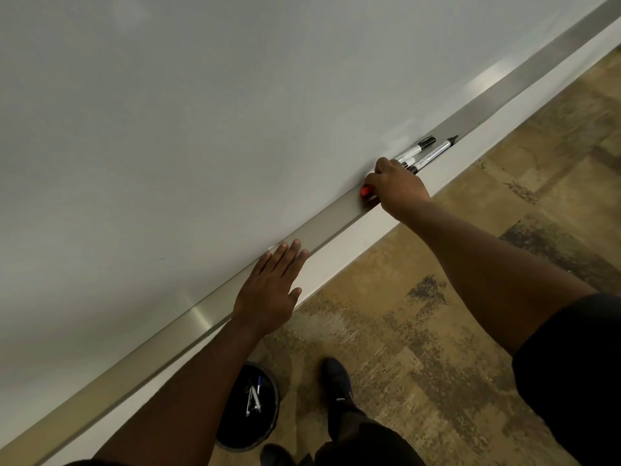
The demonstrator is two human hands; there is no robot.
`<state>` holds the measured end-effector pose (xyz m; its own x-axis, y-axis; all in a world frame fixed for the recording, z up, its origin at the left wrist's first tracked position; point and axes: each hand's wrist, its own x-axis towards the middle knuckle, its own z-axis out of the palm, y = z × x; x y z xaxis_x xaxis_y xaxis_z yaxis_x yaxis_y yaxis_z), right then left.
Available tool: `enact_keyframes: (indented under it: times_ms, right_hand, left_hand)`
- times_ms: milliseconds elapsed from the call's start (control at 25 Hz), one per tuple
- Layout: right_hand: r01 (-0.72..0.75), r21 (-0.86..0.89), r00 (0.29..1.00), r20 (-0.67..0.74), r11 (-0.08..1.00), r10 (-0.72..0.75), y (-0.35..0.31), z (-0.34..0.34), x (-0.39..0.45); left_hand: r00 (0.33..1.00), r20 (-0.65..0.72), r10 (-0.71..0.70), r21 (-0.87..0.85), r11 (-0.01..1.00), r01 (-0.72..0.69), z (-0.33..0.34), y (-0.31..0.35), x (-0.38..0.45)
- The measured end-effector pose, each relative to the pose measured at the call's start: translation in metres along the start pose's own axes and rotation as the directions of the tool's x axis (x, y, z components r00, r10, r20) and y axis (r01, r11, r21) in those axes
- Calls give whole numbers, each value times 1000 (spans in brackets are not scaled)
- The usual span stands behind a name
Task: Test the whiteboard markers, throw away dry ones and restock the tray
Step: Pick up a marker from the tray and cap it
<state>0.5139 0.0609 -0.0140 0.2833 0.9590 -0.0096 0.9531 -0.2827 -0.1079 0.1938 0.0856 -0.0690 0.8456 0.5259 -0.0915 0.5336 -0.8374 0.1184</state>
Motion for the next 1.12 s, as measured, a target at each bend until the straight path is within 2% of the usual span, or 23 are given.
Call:
enact_keyframes:
  times_ms: [120,240,360,440,520,600,680,760,800,880,920,1000,1120]
  right_hand:
    - [89,40,987,-136,995,-83,-13,1,-9]
    - [197,154,945,-294,968,-145,-36,-6,-24]
    - [241,372,905,-420,896,-69,-63,-24,-44]
    - [185,627,916,-390,757,99,-83,-39,-61]
    - [87,858,949,-227,506,221,-108,-53,-79]
    - [16,962,972,-79,273,223,-133,-60,-94]
    - [-40,991,982,16,127,190,-160,-62,-107]
    - [-91,995,985,83,47,149,-186,-61,-119]
    - [-105,994,988,101,28,116,-198,-60,-126]
    - [-134,990,991,133,52,18,-226,-58,-140]
    - [-159,983,986,162,87,-29,-240,-56,-147]
    - [-233,958,962,252,170,-104,-269,-55,-159]
    - [-288,927,897,349,241,-270,-310,-65,-177]
  left_hand:
    - [1000,-13,6,11,1000,-6,-1,0,-1]
    - [1000,-12,13,15,1000,-13,-2,0,-2]
    - [1000,1,17,-15,1000,-17,-5,-4,-8]
    - [1000,-19,24,-53,998,-25,-5,-9,-22]
    - [999,-35,7,-109,994,-11,-5,-16,-43]
    - [995,-74,-70,-232,971,51,-6,-21,-67]
    - [974,-95,-204,-400,904,150,-10,-23,-91]
    - [933,-83,-350,-562,790,246,-19,-20,-112]
    - [893,-58,-447,-647,697,307,-28,-16,-119]
    - [782,33,-622,-809,443,387,-56,-7,-133]
    - [743,76,-665,-883,301,360,-70,-3,-138]
    - [713,122,-691,-978,40,206,-92,4,-152]
    - [657,143,-740,-988,-150,46,-114,7,-178]
